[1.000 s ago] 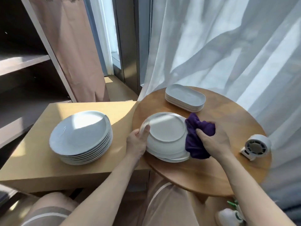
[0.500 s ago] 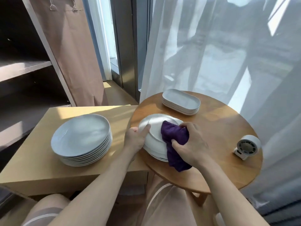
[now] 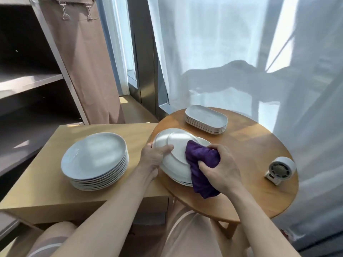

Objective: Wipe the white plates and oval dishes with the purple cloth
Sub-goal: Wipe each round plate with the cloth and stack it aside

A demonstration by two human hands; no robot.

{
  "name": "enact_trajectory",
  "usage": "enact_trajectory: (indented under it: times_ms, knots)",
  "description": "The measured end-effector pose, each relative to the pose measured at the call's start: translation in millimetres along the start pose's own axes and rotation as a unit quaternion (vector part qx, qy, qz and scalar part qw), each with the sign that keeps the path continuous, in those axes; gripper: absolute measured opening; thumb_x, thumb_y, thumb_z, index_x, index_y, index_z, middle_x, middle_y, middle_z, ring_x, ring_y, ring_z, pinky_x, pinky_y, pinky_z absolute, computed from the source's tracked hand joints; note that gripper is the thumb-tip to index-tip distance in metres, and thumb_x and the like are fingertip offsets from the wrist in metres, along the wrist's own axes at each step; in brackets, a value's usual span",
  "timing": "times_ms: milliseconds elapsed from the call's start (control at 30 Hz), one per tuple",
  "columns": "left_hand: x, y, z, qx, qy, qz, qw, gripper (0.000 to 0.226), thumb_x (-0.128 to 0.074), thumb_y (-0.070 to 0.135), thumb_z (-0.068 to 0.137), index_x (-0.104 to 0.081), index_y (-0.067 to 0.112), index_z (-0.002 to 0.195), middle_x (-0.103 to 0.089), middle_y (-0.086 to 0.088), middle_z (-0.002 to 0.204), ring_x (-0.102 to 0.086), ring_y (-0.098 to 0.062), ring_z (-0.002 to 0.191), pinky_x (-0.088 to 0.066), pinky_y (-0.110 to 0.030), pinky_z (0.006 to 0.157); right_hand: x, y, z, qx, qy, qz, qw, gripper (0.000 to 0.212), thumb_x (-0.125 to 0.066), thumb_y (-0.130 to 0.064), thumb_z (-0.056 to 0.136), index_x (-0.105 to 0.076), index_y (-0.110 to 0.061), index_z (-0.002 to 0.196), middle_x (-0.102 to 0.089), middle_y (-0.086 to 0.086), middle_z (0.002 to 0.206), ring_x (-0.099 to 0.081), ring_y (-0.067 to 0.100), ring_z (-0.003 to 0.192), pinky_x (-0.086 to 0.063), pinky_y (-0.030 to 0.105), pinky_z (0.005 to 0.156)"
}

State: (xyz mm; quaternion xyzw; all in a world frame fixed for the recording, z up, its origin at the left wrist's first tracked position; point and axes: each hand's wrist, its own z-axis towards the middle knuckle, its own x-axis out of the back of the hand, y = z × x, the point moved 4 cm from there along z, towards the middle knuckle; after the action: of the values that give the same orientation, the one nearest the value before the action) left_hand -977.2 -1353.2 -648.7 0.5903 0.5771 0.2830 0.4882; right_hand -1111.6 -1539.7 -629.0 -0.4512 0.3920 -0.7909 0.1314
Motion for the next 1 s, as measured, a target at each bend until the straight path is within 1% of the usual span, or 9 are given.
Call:
enact_trajectory:
  times_ms: [67,167,300,467,567,667,767,900,1000]
  knots:
    - [8,7,-1,-0.02,0.006,0.01,1.0,0.055,-0.088,0.007,0.074,-0.061,0.004,0.122,-0.073,-0.017,0.114,-0.071,-0.035,0.101,-0.062,-0.048,0.084,0,-1,1,0.005,0.0,0.004,1.0,0.051,-0.075,-0.045,0.068,-0.06,-0.035,0.116,-0.057,-0.018,0.113,-0.054,-0.005,0.098,-0.037,0.008,0.081]
    - [20,22,-7,-0.065,-0.008,0.046,0.997,0.06,-0.091,0.011,0.071,-0.063,0.004,0.123,-0.074,-0.014,0.114,-0.072,-0.033,0.103,-0.061,-0.051,0.087,-1,-1,3,0.014,-0.001,0.007,1.0,0.05,-0.081,-0.036,0.072,-0.06,-0.033,0.118,-0.058,-0.015,0.115,-0.055,-0.001,0.099,-0.042,0.016,0.083]
    - [36,46,-20,-0.132,0.01,0.107,0.986,0.061,-0.091,0.016,0.074,-0.055,0.013,0.124,-0.07,-0.005,0.115,-0.07,-0.025,0.103,-0.062,-0.041,0.078,-3,-5,6,0.022,-0.005,0.009,1.0,0.052,-0.077,-0.044,0.069,-0.06,-0.034,0.117,-0.058,-0.015,0.115,-0.056,0.002,0.099,-0.042,0.017,0.082]
    - [49,87,-49,-0.261,0.037,0.209,0.942,0.054,-0.089,0.031,0.06,-0.054,0.028,0.101,-0.071,-0.003,0.105,-0.07,-0.023,0.093,-0.06,-0.039,0.071,-9,-7,6,0.02,-0.019,0.013,1.0,0.054,-0.07,-0.052,0.065,-0.058,-0.041,0.116,-0.055,-0.021,0.113,-0.053,-0.011,0.102,-0.037,0.008,0.078]
    - [54,107,-72,-0.374,0.059,0.354,0.855,0.053,-0.084,0.039,0.064,-0.05,0.029,0.102,-0.066,0.003,0.098,-0.066,-0.015,0.084,-0.055,-0.031,0.062,-11,-4,7,0.016,-0.028,0.01,0.999,0.052,-0.069,-0.054,0.063,-0.056,-0.046,0.113,-0.055,-0.021,0.114,-0.053,-0.009,0.101,-0.037,0.01,0.078]
    - [59,107,-89,-0.494,0.073,0.492,0.713,0.052,-0.085,0.029,0.073,-0.043,0.031,0.104,-0.069,0.001,0.084,-0.065,-0.023,0.067,-0.049,-0.031,0.052,-13,2,10,0.014,-0.03,0.011,0.999,0.054,-0.066,-0.057,0.061,-0.057,-0.045,0.112,-0.057,-0.019,0.114,-0.054,0.0,0.098,-0.039,0.015,0.079]
    - [67,91,-95,-0.586,0.083,0.565,0.575,0.056,-0.088,0.011,0.069,-0.046,0.02,0.105,-0.066,-0.006,0.071,-0.058,-0.026,0.053,-0.035,-0.023,0.053,-13,6,11,0.012,-0.028,0.01,0.999,0.056,-0.066,-0.057,0.06,-0.058,-0.043,0.113,-0.058,-0.018,0.114,-0.054,0.003,0.098,-0.041,0.022,0.08]
    - [95,73,-83,-0.601,0.103,0.592,0.527,0.047,-0.083,0.007,0.071,-0.048,0.016,0.101,-0.059,-0.003,0.062,-0.054,-0.022,0.048,-0.028,-0.022,0.054,-13,7,11,0.015,-0.028,0.007,0.999,0.049,-0.078,-0.042,0.067,-0.058,-0.042,0.112,-0.058,-0.014,0.114,-0.056,0.01,0.1,-0.042,0.028,0.084]
    - [117,62,-74,-0.593,0.095,0.616,0.509,0.017,-0.061,0.014,0.087,-0.051,0.016,0.101,-0.056,-0.001,0.061,-0.054,-0.025,0.049,-0.03,-0.025,0.047,-16,7,11,0.018,-0.031,0.004,0.999,0.047,-0.082,-0.032,0.072,-0.058,-0.041,0.112,-0.057,-0.013,0.114,-0.055,0.01,0.101,-0.041,0.028,0.085]
